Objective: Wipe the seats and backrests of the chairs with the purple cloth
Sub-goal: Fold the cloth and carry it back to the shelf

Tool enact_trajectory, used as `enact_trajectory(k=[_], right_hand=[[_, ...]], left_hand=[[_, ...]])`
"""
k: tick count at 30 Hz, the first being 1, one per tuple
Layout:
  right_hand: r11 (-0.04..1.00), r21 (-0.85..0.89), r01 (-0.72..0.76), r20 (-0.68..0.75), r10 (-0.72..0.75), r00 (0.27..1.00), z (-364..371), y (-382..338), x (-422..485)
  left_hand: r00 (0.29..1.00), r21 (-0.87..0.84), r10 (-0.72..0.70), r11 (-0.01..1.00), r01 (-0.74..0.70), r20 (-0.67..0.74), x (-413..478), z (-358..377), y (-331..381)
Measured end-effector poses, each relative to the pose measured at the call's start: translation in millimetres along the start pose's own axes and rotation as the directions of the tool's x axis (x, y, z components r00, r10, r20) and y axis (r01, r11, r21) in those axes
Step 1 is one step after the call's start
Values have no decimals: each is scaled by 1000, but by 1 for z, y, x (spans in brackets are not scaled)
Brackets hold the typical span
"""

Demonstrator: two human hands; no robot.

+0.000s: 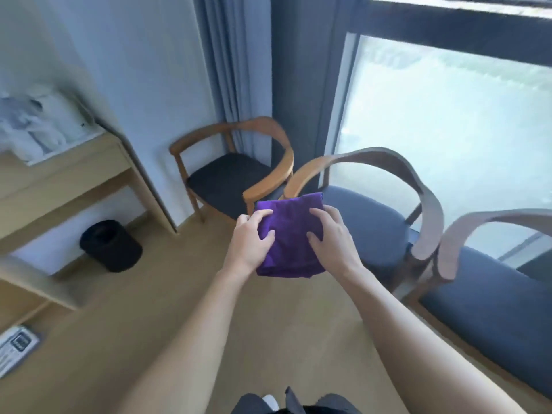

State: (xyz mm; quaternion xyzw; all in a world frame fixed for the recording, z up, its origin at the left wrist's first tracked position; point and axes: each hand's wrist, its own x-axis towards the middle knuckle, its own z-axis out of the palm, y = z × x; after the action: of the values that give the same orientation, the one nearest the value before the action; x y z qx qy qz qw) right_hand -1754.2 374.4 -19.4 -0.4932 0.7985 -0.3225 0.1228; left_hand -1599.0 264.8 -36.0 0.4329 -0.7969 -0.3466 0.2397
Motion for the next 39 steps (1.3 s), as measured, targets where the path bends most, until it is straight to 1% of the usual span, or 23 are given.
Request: enact_trajectory(k=[3,7,12,15,17,20,24,26,28,31,33,39], right_hand=[[993,37,110,56,-112,992,43,-49,54],[971,78,228,174,-238,955,108,-107,125],[929,146,340,295,-369,881,193,-162,209],[902,196,384,359,-431,828,236,-198,260],[866,245,436,395,-500,771,264,-226,288],[801,316,509,443,-599,667,309,-281,321],[723,402,561,482,-688,542,371,-350,337],[691,433,579,492,-719,490,404,-383,344],[675,444,589,501,-732,462,438,-416,352],[647,453,613,485,-756,440,490,-471,363],[635,446,631,475,-765,434,523,-509,369],[671,418,613,514,-731,449,606,-606,398]], left_hand=[[987,26,-78,996,83,-142,24,-53,-39],[929,-4,-176,983,185,-325,54,-115,-93],[842,-47,-289,952,301,-457,103,-165,-166],[796,-68,-344,931,359,-499,131,-198,-202],[746,-73,-373,913,402,-552,141,-226,-221],[639,-105,-421,876,471,-644,149,-272,-252],[498,-170,-482,819,548,-721,148,-326,-296],[453,-200,-501,803,562,-738,149,-354,-325],[436,-204,-493,805,557,-753,150,-386,-358],[430,-196,-482,807,557,-763,154,-440,-408],[442,-190,-492,801,568,-750,159,-478,-440],[492,-192,-534,787,586,-687,182,-584,-517]])
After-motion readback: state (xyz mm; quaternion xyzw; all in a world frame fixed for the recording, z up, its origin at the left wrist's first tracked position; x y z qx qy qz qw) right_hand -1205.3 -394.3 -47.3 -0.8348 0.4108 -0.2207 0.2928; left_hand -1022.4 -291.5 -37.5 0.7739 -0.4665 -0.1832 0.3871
